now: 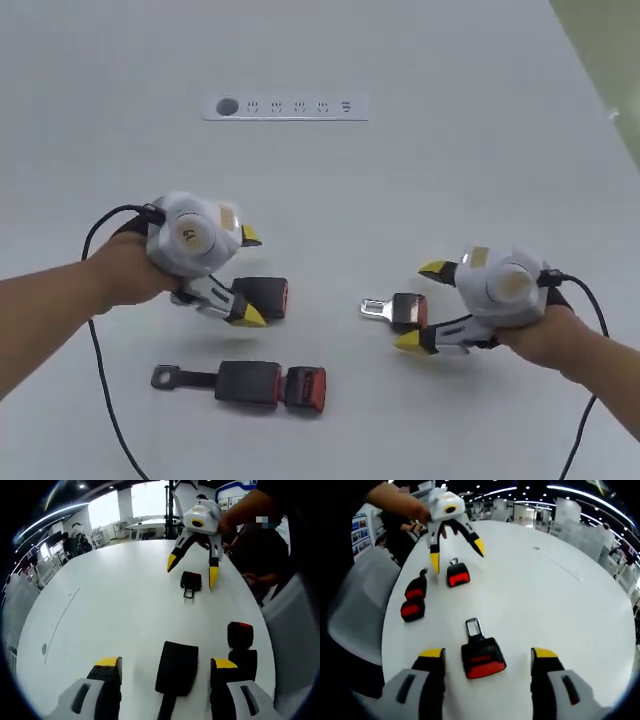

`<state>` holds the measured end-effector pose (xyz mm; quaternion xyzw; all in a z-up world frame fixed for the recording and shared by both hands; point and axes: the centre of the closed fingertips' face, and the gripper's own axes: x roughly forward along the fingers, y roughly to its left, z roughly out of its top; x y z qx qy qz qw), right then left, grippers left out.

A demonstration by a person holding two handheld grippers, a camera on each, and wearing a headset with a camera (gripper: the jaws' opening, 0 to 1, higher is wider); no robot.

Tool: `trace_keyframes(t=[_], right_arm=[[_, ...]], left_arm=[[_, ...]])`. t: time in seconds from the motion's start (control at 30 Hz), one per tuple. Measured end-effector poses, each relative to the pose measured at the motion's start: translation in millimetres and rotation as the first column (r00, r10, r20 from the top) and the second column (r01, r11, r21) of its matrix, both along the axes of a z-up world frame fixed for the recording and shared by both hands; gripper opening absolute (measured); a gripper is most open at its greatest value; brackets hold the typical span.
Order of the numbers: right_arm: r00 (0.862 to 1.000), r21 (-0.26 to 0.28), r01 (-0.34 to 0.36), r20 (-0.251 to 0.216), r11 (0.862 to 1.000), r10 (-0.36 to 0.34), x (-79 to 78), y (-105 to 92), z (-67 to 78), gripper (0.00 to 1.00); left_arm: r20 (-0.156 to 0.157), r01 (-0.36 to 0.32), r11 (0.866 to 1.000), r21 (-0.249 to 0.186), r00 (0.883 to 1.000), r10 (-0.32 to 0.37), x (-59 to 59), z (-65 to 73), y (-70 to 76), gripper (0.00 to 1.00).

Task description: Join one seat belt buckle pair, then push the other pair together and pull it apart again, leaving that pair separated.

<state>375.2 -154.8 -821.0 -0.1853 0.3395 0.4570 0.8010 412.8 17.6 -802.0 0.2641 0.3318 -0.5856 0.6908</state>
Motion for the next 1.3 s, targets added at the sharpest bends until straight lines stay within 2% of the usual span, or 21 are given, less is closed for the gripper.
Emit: trace_keyframes(t=[0.07,0.13,0.2,0.23,0.27,0.3,0.33,0.37,0.4,0.47,0.53,0.57,0.63,0.77,0.9,1.03,1.13,1.3], right_arm=[[0.996,0.032,0.086,0.027,0.996,-0.087,7.2,-1.7,7.8,0.72],[0.987,0.074,0.148,0.048,0.986,-0.152,12.6,-0.3,15.5,0.74],[0.978,0.102,0.193,0.065,0.976,-0.200,14.2,2.3,22.5,0.79],[0.975,0.102,0.200,0.072,0.974,-0.208,12.7,4.2,24.7,0.80],[0.974,0.101,0.204,0.078,0.974,-0.212,11.7,5.2,26.0,0.80],[0.973,0.101,0.207,0.083,0.973,-0.216,9.6,8.1,28.0,0.81],[0.971,0.105,0.213,0.088,0.971,-0.222,8.7,9.8,30.0,0.82],[0.968,0.110,0.222,0.096,0.969,-0.232,8.0,11.7,32.2,0.84],[0.965,0.114,0.230,0.102,0.967,-0.242,7.7,12.6,34.0,0.85],[0.960,0.118,0.243,0.115,0.963,-0.256,6.5,14.9,37.7,0.86],[0.956,0.123,0.250,0.123,0.960,-0.265,5.3,17.6,40.6,0.87],[0.955,0.131,0.252,0.128,0.959,-0.268,4.0,20.4,43.3,0.87],[0.955,0.137,0.246,0.133,0.960,-0.264,0.3,26.1,46.4,0.88],[0.957,0.140,0.231,0.147,0.963,-0.251,-9.2,34.8,52.9,0.89],[0.962,0.137,0.201,0.160,0.970,-0.222,-20.1,42.8,57.9,0.90],[0.964,0.134,0.172,0.180,0.976,-0.195,-31.5,48.4,63.4,0.92],[0.963,0.131,0.168,0.191,0.977,-0.191,-36.6,49.3,65.7,0.93],[0.962,0.142,0.170,0.191,0.975,-0.196,-44.9,50.7,68.1,0.94]], left_arm=[[-0.022,-0.078,0.996,-0.050,0.997,0.077,1.6,8.7,1.0,0.79],[-0.023,-0.138,0.986,-0.088,0.990,0.137,3.5,15.8,3.1,0.83],[-0.047,-0.230,0.963,-0.139,0.973,0.226,2.5,26.0,6.1,0.87],[-0.064,-0.283,0.945,-0.164,0.959,0.276,1.3,31.2,9.7,0.89],[-0.066,-0.306,0.935,-0.178,0.952,0.299,0.8,34.2,12.4,0.89],[-0.040,-0.312,0.931,-0.189,0.950,0.311,-1.3,38.2,18.1,0.89],[-0.038,-0.329,0.925,-0.192,0.944,0.328,-3.6,40.0,22.2,0.90],[-0.060,-0.372,0.907,-0.199,0.928,0.367,-7.3,42.4,27.7,0.92],[-0.069,-0.394,0.897,-0.203,0.919,0.388,-9.5,44.2,31.5,0.94],[-0.056,-0.422,0.879,-0.223,0.906,0.420,-14.3,50.5,40.9,0.98],[-0.059,-0.436,0.869,-0.234,0.898,0.435,-20.2,55.0,47.6,0.99],[-0.068,-0.448,0.859,-0.247,0.893,0.446,-24.7,58.5,51.9,0.98],[-0.065,-0.462,0.849,-0.258,0.885,0.462,-30.9,62.6,60.0,0.99],[-0.057,-0.473,0.834,-0.284,0.877,0.477,-41.0,68.2,74.2,1.00],[-0.038,-0.463,0.836,-0.294,0.880,0.474,-51.2,70.9,85.5,1.00],[-0.022,-0.466,0.831,-0.304,0.875,0.483,-61.4,76.9,92.6,1.00],[-0.019,-0.478,0.817,-0.323,0.866,0.500,-66.0,81.6,98.7,1.00],[0.005,-0.470,0.817,-0.335,0.866,0.500,-74.2,88.9,104.1,1.00]])
